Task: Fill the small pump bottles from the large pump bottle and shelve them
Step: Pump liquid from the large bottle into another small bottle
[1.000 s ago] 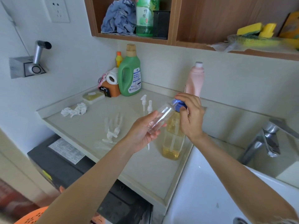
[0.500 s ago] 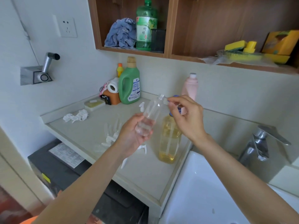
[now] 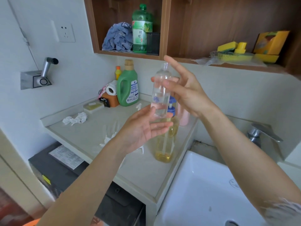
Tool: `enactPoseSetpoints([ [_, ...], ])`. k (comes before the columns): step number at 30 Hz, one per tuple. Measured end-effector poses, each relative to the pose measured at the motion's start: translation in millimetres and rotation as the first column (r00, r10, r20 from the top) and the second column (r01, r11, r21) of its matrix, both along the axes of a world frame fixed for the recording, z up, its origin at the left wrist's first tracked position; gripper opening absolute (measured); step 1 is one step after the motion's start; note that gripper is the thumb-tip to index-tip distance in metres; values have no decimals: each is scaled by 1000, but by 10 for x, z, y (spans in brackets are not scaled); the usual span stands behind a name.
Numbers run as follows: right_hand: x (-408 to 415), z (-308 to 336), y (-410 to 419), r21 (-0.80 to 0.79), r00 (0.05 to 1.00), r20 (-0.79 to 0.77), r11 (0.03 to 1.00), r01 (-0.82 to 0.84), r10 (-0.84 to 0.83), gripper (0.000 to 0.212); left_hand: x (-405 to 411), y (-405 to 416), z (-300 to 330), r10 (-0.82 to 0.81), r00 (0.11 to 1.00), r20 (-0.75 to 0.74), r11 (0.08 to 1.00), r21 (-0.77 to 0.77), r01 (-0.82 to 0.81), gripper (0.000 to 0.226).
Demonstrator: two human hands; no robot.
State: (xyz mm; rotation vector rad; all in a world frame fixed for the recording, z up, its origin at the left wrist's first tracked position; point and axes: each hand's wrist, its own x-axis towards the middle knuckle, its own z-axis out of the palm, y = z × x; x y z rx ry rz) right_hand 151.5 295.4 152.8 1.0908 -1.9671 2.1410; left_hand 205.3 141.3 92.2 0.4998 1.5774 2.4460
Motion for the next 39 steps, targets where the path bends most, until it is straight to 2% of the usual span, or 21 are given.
enactPoseSetpoints([
  [2, -10, 43, 43, -16, 995, 15, 995, -98, 98, 66, 19, 33, 0, -27, 1000, -5, 997, 74, 27, 33],
  [4, 13, 56, 37, -7, 997, 19, 997, -79, 79, 59, 30, 118, -8, 40, 999, -26, 993, 108, -37, 33],
  [6, 46, 35, 30, 74, 990, -99, 992, 106, -99, 52, 18, 198, -31, 178, 980, -85, 983, 63, -173, 32],
  [8, 83, -11, 28, 157, 931, -249, 937, 312, -268, 51, -2, 243, -68, 320, 932, -171, 944, -21, -328, 39],
  [9, 106, -19, 39, 173, 910, -283, 917, 360, -304, 54, -2, 263, -77, 361, 907, -217, 923, -58, -381, 43],
  [11, 149, -1, 71, 166, 915, -279, 924, 346, -292, 59, 7, 315, -74, 383, 887, -260, 902, -102, -419, 53],
  [13, 180, 57, 142, 123, 952, -202, 958, 259, -231, 64, 19, 356, -43, 328, 926, -188, 937, -61, -345, 50],
  [16, 210, 142, 233, 45, 999, -41, 999, 23, -21, 56, 67, 346, 50, 78, 997, -20, 989, 131, -74, 40],
  [18, 214, 159, 265, 4, 992, 22, 993, -122, 121, 43, 81, 342, 81, -29, 999, -32, 983, 182, 34, 47],
  [20, 219, 170, 280, -34, 981, 49, 982, -188, 190, 34, 79, 358, 88, -46, 997, -58, 981, 186, 56, 54],
  [23, 214, 166, 299, -42, 994, 24, 994, -102, 103, 40, 55, 364, 96, 5, 996, -85, 985, 170, 10, 57],
  [26, 190, 117, 286, -36, 999, 33, 999, 14, -12, 51, 61, 338, 94, 159, 983, -93, 984, 94, -150, 50],
  [29, 170, 27, 276, -39, 999, 50, 999, -1, 3, 34, 86, 348, 53, 281, 955, -94, 959, 13, -282, 39],
  [32, 183, -61, 242, -57, 995, 100, 998, -23, 29, 27, 131, 374, 10, 350, 933, -80, 934, -43, -354, 44],
  [36, 196, -101, 183, -8, 997, 78, 1000, 21, -21, 28, 150, 324, -22, 339, 938, -65, 940, -28, -341, 42],
  [39, 188, -137, 149, 67, 996, 17, 994, 82, -83, 29, 128, 200, -40, 179, 983, 41, 982, 49, -180, 37],
])
